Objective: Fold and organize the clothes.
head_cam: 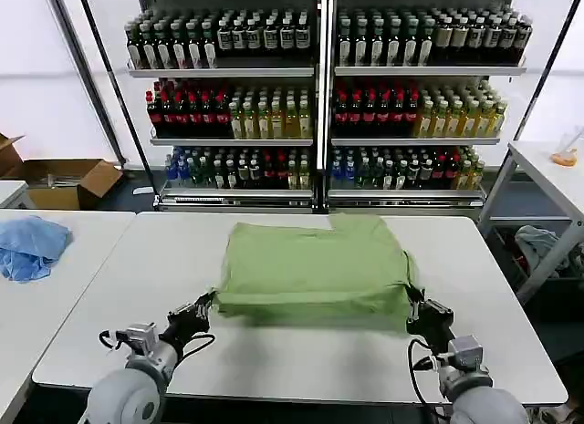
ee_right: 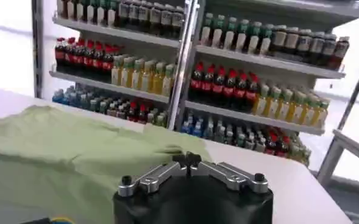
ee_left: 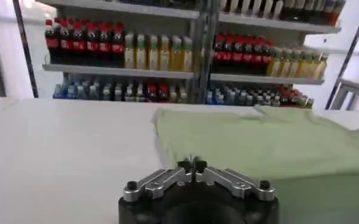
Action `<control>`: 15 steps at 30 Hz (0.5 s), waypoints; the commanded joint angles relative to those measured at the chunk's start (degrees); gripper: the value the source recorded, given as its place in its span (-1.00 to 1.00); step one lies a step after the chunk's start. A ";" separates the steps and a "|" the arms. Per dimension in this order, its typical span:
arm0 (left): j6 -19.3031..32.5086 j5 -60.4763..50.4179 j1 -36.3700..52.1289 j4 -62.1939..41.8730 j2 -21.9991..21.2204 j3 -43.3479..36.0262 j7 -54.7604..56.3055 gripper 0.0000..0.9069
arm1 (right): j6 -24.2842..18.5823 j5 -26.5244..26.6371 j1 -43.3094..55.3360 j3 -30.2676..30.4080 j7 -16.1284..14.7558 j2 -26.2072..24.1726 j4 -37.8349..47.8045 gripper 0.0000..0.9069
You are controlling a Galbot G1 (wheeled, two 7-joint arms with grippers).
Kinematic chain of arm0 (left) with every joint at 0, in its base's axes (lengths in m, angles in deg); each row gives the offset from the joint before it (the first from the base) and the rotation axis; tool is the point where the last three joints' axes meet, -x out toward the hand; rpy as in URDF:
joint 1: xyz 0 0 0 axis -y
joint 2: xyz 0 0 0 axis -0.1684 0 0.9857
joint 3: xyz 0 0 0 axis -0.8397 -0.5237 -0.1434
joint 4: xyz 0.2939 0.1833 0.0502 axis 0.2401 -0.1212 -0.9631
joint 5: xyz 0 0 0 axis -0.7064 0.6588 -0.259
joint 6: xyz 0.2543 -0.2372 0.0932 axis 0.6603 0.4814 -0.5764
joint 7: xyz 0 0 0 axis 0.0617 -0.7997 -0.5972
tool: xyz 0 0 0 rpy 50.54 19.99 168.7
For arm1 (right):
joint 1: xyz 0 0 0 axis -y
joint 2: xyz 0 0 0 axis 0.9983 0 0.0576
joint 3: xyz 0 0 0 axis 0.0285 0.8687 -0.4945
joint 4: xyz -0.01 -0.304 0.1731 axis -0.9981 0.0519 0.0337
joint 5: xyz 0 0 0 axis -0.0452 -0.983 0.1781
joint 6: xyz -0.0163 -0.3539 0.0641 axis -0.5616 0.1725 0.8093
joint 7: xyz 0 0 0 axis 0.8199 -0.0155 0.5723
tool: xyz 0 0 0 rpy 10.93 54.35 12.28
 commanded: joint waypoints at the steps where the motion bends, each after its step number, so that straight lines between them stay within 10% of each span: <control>1: 1.32 -1.94 10.25 -10.62 -0.95 -6.32 0.72 -0.93 | -0.21 -1.80 5.82 3.63 -0.05 0.28 6.50 -1.00; 6: 2.13 -3.23 11.97 -13.05 -1.89 -7.59 1.25 -0.93 | -0.25 -2.88 6.33 4.23 -0.05 1.94 8.22 -1.00; 7: 2.17 -3.27 12.18 -13.33 -1.96 -7.66 1.27 -0.69 | -0.26 -3.01 6.34 4.28 -0.09 2.13 8.44 -1.00; 8: 2.20 -3.31 12.27 -13.50 -2.08 -7.70 1.36 0.60 | -0.27 -3.36 6.34 4.47 -0.13 2.41 8.69 1.00; 9: 2.20 -3.29 12.32 -13.71 -2.18 -7.70 1.44 1.00 | -0.23 -3.60 6.34 4.65 -0.25 2.61 8.86 1.00; 15: 1.87 -3.19 11.46 -12.76 -2.82 -7.32 1.37 1.00 | 1.36 -4.92 6.45 5.37 -0.99 4.39 9.36 1.00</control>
